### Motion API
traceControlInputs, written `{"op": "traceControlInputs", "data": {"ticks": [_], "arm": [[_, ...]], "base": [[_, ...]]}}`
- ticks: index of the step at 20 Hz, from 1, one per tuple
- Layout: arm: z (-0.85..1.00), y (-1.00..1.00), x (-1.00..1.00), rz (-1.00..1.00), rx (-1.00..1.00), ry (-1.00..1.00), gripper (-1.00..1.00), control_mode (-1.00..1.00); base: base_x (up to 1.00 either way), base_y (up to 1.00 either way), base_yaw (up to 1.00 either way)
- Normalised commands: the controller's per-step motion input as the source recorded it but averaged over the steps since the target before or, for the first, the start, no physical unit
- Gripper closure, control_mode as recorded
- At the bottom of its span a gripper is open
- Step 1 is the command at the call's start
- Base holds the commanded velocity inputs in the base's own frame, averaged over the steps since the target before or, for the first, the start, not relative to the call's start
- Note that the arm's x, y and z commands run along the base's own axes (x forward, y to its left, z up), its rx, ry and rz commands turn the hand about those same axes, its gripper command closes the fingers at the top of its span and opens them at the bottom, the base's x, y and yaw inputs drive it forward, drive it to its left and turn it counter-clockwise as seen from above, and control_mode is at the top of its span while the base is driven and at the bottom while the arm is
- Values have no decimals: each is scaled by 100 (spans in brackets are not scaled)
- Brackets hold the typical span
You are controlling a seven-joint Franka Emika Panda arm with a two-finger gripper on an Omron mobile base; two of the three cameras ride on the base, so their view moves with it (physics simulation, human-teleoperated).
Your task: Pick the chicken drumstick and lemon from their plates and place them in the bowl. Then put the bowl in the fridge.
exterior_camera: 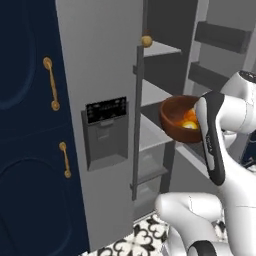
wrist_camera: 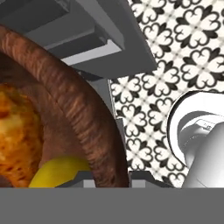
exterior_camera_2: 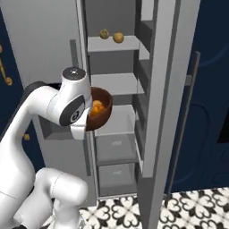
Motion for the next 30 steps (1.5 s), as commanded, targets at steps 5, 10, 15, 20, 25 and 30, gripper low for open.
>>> {"op": "traceControlInputs", "data": {"ticks": [5, 10, 15, 20, 25, 30], "arm": [[0, 0, 0, 0, 0, 0, 100, 100], [0, 0, 0, 0, 0, 0, 100, 100], [0, 0, 0, 0, 0, 0, 100, 100], [0, 0, 0, 0, 0, 0, 100, 100], [0, 0, 0, 0, 0, 0, 100, 100], [0, 0, 0, 0, 0, 0, 100, 100]], "base": [[61, 1, -12], [97, 4, -10], [38, -33, -4], [5, -40, 0], [39, 13, 0], [88, 2, 0]]}}
